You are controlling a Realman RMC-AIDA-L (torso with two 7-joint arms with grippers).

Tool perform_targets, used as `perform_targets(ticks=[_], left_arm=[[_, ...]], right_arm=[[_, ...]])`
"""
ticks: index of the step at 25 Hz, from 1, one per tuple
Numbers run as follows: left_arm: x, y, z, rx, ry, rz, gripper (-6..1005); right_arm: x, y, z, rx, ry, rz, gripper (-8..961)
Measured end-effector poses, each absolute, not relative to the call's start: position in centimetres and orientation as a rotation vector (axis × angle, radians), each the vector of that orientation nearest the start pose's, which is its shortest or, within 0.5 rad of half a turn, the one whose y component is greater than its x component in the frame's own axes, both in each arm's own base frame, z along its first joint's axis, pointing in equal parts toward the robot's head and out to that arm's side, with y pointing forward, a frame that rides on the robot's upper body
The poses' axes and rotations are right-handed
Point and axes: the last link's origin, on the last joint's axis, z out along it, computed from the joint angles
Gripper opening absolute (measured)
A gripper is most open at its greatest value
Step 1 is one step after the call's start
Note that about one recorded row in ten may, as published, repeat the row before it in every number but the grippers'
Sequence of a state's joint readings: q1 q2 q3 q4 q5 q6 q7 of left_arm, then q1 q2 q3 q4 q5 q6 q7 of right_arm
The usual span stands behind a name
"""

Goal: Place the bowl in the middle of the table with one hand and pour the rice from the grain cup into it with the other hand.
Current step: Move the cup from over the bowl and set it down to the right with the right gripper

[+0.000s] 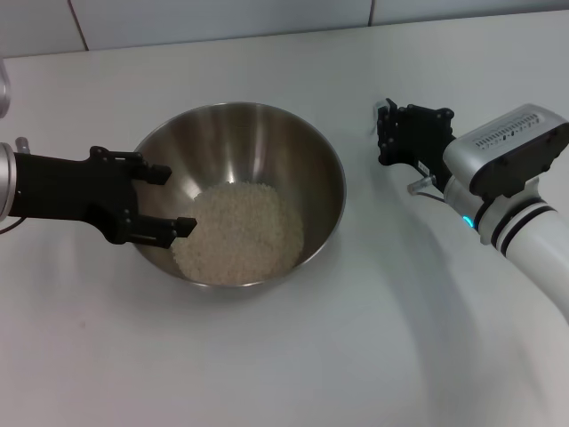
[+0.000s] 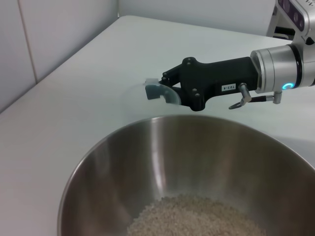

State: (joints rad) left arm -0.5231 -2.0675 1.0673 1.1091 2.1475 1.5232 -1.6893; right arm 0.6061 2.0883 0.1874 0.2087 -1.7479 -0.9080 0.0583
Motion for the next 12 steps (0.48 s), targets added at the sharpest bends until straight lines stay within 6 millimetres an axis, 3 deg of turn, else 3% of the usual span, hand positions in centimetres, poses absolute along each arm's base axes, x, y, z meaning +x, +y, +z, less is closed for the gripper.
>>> perform_targets(ticks=[8, 12], left_arm=[[-21.3, 34.9, 1.2, -2.908, -0.35, -0.133, 827], [-21.3, 34.8, 1.3, -2.907, -0.353, -0.132, 827]], right_arm=[[30.3, 34.0, -8.6, -1.916, 0.622, 0.508, 162], [30.9, 33.0, -8.8, -1.907, 0.652, 0.508, 308]])
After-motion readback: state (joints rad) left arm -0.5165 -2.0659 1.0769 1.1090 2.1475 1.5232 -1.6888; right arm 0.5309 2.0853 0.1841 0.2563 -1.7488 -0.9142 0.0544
